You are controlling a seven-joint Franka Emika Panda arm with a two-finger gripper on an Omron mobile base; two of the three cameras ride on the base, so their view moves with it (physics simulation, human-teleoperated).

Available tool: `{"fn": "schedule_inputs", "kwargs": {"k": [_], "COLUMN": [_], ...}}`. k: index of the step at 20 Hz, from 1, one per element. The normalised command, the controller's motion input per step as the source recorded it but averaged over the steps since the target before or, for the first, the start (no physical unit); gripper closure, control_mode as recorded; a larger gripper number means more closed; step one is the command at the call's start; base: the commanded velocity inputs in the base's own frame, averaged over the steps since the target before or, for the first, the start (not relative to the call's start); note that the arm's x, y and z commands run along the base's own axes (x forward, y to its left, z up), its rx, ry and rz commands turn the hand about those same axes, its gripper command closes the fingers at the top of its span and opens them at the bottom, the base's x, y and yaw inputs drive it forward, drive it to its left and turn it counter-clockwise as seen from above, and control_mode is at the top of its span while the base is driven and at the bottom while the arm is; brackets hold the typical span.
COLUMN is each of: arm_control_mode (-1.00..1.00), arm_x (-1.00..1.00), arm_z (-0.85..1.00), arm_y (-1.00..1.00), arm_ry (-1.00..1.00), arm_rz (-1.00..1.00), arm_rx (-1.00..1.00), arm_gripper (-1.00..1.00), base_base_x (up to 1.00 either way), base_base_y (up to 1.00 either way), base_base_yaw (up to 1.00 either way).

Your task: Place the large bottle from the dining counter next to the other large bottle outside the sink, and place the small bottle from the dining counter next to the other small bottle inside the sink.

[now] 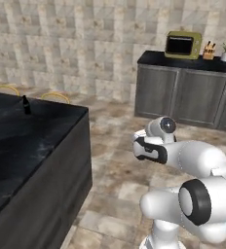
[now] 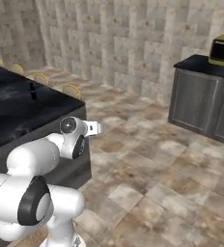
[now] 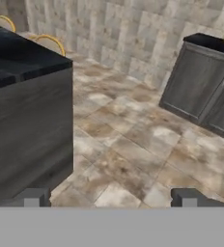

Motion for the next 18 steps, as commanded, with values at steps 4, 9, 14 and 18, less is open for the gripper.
{"fn": "schedule_inputs", "kwargs": {"k": [4, 9, 14, 18], "arm_control_mode": [1.0, 1.0, 1.0, 1.0], "arm_x": [0.0, 0.0, 0.0, 0.0], "arm_z": [0.0, 0.0, 0.0, 0.0], "arm_y": [0.0, 0.0, 0.0, 0.0], "arm_ry": [0.0, 0.0, 0.0, 0.0], "arm_rz": [0.0, 0.0, 0.0, 0.0], "arm_rx": [0.0, 0.0, 0.0, 0.0], "arm_gripper": [-1.0, -1.0, -1.0, -1.0], "base_base_x": [0.83, 0.77, 0.73, 0.68], "base_base_y": [-1.0, -1.0, -0.97, -0.97], "base_base_yaw": [0.42, 0.44, 0.48, 0.49]}}
